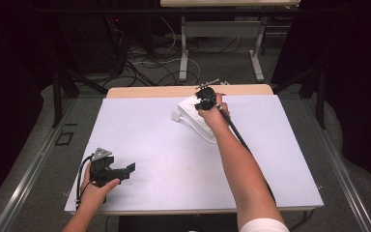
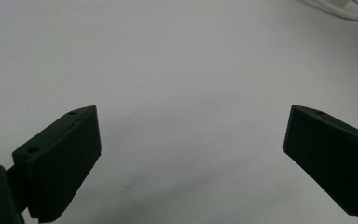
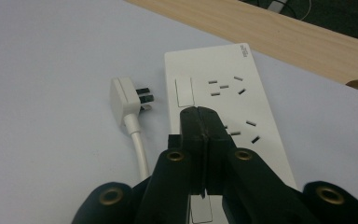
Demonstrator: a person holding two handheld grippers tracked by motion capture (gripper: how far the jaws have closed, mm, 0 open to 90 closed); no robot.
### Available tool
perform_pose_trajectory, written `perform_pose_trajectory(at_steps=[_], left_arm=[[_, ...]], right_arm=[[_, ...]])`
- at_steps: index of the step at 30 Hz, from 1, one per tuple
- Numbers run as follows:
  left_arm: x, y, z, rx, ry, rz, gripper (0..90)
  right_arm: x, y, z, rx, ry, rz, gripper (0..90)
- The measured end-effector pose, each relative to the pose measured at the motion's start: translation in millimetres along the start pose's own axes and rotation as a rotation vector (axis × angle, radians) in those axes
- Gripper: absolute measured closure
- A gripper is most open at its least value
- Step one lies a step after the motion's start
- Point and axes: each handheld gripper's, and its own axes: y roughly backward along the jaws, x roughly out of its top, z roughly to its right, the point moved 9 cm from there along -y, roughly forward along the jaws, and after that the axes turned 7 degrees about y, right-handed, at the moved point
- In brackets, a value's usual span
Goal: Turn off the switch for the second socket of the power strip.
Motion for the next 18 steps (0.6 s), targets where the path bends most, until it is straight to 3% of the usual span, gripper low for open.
perform_pose_trajectory(at_steps=[18], left_arm=[[0.0, 0.8, -0.6, 0.003, 0.003, 0.01, 3.8]], right_arm=[[-8.4, -21.7, -1.3, -0.005, -0.01, -0.024, 90.0]])
